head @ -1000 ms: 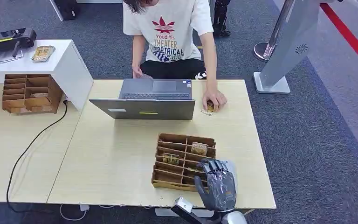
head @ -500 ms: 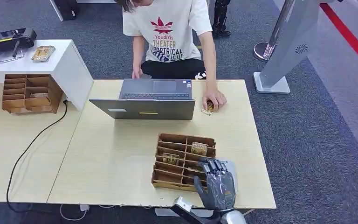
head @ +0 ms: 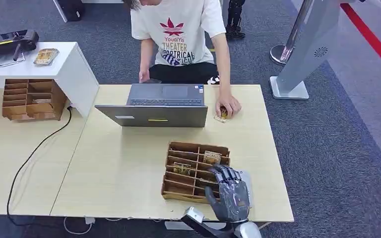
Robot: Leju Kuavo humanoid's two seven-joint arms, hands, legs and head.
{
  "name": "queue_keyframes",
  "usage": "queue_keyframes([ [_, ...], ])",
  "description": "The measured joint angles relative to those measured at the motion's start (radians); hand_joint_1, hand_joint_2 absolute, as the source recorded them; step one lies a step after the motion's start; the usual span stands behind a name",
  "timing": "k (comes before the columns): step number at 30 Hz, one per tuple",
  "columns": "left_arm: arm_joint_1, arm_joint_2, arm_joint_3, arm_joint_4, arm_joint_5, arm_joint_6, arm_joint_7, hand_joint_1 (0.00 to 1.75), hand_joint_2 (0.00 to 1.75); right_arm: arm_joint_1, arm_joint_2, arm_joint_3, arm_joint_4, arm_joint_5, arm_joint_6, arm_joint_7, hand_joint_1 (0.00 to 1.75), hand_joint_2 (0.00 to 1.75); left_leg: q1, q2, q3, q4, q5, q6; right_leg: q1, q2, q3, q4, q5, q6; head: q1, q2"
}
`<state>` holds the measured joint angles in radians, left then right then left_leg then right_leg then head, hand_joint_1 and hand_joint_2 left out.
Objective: Pass the card to the sensor for recognition and then transmit it.
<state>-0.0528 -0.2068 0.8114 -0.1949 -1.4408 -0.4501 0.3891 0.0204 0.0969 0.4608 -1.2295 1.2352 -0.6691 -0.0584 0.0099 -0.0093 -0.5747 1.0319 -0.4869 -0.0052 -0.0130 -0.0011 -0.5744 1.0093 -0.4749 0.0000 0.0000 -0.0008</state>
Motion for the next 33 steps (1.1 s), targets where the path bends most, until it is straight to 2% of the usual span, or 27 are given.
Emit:
queue_keyframes([
  [2,0.0,0.0,0.0,0.0,0.0,0.0,0.0,0.0,0.0,-0.001,0.0,-0.003,0.003,0.0,0.0,0.001,0.82,1.75,0.0,0.0,0.0,0.0,0.0,0.0,0.0,0.0,0.0,0.0,0.0,0.0,0.0,0.0],
  [4,0.0,0.0,0.0,0.0,-0.001,0.0,-0.001,0.0,0.0,-0.002,0.0,-0.004,0.007,-0.003,0.0,0.002,1.12,1.75,0.0,0.0,0.0,0.0,0.0,0.0,0.0,0.0,0.0,0.0,0.0,0.0,0.0,0.0],
  [5,0.0,0.0,0.0,0.0,-0.002,0.0,-0.001,0.0,0.0,-0.003,0.0,-0.005,0.01,-0.003,0.0,0.003,1.34,1.75,0.0,0.0,0.0,0.0,0.0,0.0,0.0,0.0,0.0,0.0,0.0,0.0,0.0,0.0],
  [7,0.0,0.0,-0.001,0.0,-0.002,-0.001,-0.001,0.0,0.0,-0.004,0.0,-0.005,0.016,-0.003,0.0,0.004,1.52,1.75,0.0,0.0,0.0,0.0,0.0,0.0,0.0,0.0,0.0,0.0,0.0,0.0,0.0,0.0],
  [11,0.0,0.001,-0.003,0.0,-0.002,-0.002,-0.002,0.0,0.0,-0.007,0.002,-0.007,0.025,-0.003,0.0,0.008,1.48,1.75,0.0,0.0,0.0,0.0,0.0,0.0,0.0,0.0,0.0,0.0,0.0,0.0,0.0,0.0],
  [14,0.0,0.001,-0.003,0.0,-0.002,-0.003,-0.004,0.0,0.0,-0.009,0.002,-0.008,0.028,-0.003,0.0,0.013,1.59,1.75,0.0,0.0,0.0,0.0,0.0,0.0,0.0,0.0,0.0,0.0,0.0,0.0,0.0,0.0],
  [17,0.0,0.002,-0.004,0.0,-0.002,-0.003,-0.005,0.0,0.0,-0.01,0.002,-0.011,0.03,-0.007,0.0,0.019,1.59,1.75,0.0,0.0,0.0,0.0,0.0,0.0,0.0,0.0,0.0,0.0,0.0,0.0,0.0,0.0],
  [19,0.0,0.002,-0.004,0.0,-0.002,-0.003,-0.005,0.0,0.0,-0.013,0.002,-0.011,0.033,-0.012,0.0,0.019,1.75,1.75,0.0,0.0,0.0,0.0,0.0,0.0,0.0,0.0,0.0,0.0,0.0,0.0,0.0,0.0],
  [20,0.0,0.002,-0.004,0.0,-0.002,-0.003,-0.005,0.0,0.0,-0.014,0.002,-0.011,0.033,-0.014,0.0,0.019,1.71,1.75,0.0,0.0,0.0,0.0,0.0,0.0,0.0,0.0,0.0,0.0,0.0,0.0,0.0,0.0],
  [29,0.0,0.002,-0.004,0.0,-0.002,-0.003,-0.005,0.0,0.0,-0.016,-0.002,-0.013,0.033,-0.023,0.0,0.019,1.75,1.75,0.0,0.0,0.0,0.0,0.0,0.0,0.0,0.0,0.0,0.0,0.0,0.0,0.0,0.0],
  [33,0.0,0.002,-0.004,0.0,-0.002,-0.002,-0.005,0.0,0.0,-0.014,-0.002,-0.015,0.027,-0.058,0.0,-0.002,1.75,1.75,0.0,0.0,0.0,0.0,0.0,0.0,0.0,0.0,0.0,0.0,0.0,0.0,0.0,0.0],
])
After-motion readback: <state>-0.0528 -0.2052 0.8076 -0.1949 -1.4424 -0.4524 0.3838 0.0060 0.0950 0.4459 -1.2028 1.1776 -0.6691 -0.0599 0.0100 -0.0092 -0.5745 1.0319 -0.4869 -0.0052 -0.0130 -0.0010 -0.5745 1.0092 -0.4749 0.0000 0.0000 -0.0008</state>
